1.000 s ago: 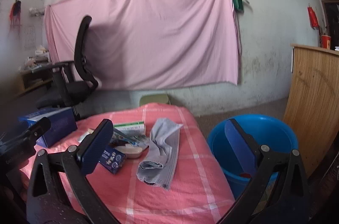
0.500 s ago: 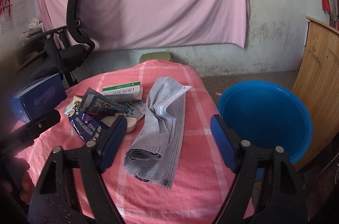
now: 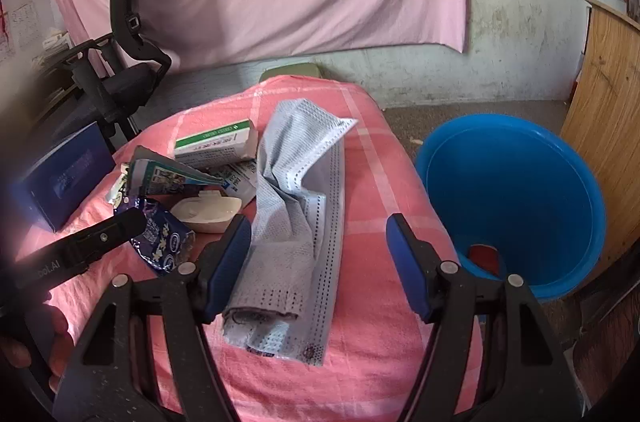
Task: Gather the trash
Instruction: 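Grasp the grey mask with the right gripper while the left grasps the milk packet, then carry mask and milk packet over the bucket and open both grippers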
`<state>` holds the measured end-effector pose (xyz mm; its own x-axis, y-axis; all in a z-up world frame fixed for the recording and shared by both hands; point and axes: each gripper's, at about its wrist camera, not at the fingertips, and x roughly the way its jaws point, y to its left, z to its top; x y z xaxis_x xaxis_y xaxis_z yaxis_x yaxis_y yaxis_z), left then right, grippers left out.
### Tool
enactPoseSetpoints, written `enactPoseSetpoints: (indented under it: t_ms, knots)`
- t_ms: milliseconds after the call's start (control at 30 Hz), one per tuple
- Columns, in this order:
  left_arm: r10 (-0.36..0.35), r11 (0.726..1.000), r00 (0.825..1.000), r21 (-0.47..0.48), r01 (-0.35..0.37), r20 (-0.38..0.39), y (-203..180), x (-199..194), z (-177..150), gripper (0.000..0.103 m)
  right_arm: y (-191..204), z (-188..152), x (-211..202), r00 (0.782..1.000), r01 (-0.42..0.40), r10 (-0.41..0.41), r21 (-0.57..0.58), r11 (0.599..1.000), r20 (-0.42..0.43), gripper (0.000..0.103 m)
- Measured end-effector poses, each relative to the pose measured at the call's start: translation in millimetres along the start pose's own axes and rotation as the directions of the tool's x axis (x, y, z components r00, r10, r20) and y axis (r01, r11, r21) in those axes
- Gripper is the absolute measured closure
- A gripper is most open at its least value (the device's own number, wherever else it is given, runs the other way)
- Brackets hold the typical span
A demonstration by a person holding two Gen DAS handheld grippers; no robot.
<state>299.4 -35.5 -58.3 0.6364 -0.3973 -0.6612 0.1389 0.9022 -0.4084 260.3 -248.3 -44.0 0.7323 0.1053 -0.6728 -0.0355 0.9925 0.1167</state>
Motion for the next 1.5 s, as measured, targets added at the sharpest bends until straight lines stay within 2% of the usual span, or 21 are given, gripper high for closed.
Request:
enactPoseSetpoints:
  t_ms: [67, 133, 200, 367, 500, 567, 733, 967, 1167, 1267, 1333, 1433, 1500]
  knots:
    - [-0.013, 1.0, 1.0, -0.004, 0.013, -0.006, -2.3, 1.1, 0.2, 0.057, -0.6, 0.9, 2.3, 1.0, 0.0, 0.0, 0.005, 1.0, -0.011, 0.021]
    - [-0.02, 1.0, 1.0, -0.022, 0.019, -0.017, -3.8, 4.4, 0.6, 0.069, -1.1, 1.4, 4.2, 1.0, -0.006, 0.007, 0.008, 1.0, -0.023, 0.024]
    - [-0.009, 0.999, 1.0, -0.048, 0.008, -0.011, -3.8, 4.3, -0.6, 0.073, -3.5, 2.0, 7.0, 0.999, -0.016, 0.016, 0.014, 1.0, -0.036, 0.028]
    - [0.0, 0.995, 1.0, -0.097, 0.0, 0.002, -0.9, 2.7, 0.2, 0.085, -3.7, 1.0, 7.1, 0.999, -0.033, 0.033, 0.019, 0.999, -0.039, 0.058]
    - [-0.015, 0.992, 1.0, -0.124, 0.018, 0.023, 1.2, -6.8, -4.6, 0.09, -4.9, 0.2, 5.5, 0.998, -0.052, 0.053, 0.027, 0.998, -0.037, 0.069]
    - [-0.015, 0.991, 0.999, -0.132, 0.02, 0.038, 0.1, -13.1, -8.7, 0.091, -6.4, -1.3, 3.6, 0.997, -0.064, 0.065, 0.035, 0.997, -0.031, 0.079]
    - [0.015, 0.993, 0.992, -0.118, -0.001, 0.123, -5.5, -36.3, -19.4, 0.095, -7.2, -2.1, -9.8, 0.995, -0.092, 0.09, 0.039, 0.995, 0.035, 0.083]
    - [0.073, 0.994, 0.972, -0.093, -0.053, 0.224, -14.4, -59.7, -31.4, 0.098, -2.3, -3.3, -30.4, 0.986, -0.091, 0.089, 0.006, 0.996, 0.142, 0.084]
    - [0.098, 0.995, 0.941, -0.03, -0.094, 0.324, -30.0, -78.5, -43.7, 0.098, -3.6, -4.8, -46.2, 0.968, -0.102, 0.099, -0.001, 0.995, 0.231, 0.084]
    - [0.099, 0.994, 0.916, 0.009, -0.111, 0.389, -37.5, -88.5, -46.0, 0.098, -5.9, -7.2, -56.0, 0.952, -0.116, 0.111, 0.002, 0.993, 0.284, 0.084]
    - [0.096, 0.991, 0.893, 0.044, -0.128, 0.44, -46.2, -93.1, -45.0, 0.098, -7.5, -9.4, -64.3, 0.938, -0.119, 0.109, 0.009, 0.993, 0.328, 0.084]
    - [0.085, 0.982, 0.839, 0.099, -0.163, 0.538, -62.3, -99.2, -45.8, 0.098, -8.8, -13.7, -79.4, 0.909, -0.112, 0.092, 0.024, 0.993, 0.407, 0.084]
    - [0.063, 0.976, 0.811, 0.135, -0.172, 0.582, -73.9, -102.1, -42.2, 0.098, -11.2, -16.2, -89.6, 0.885, -0.106, 0.077, 0.036, 0.994, 0.458, 0.084]
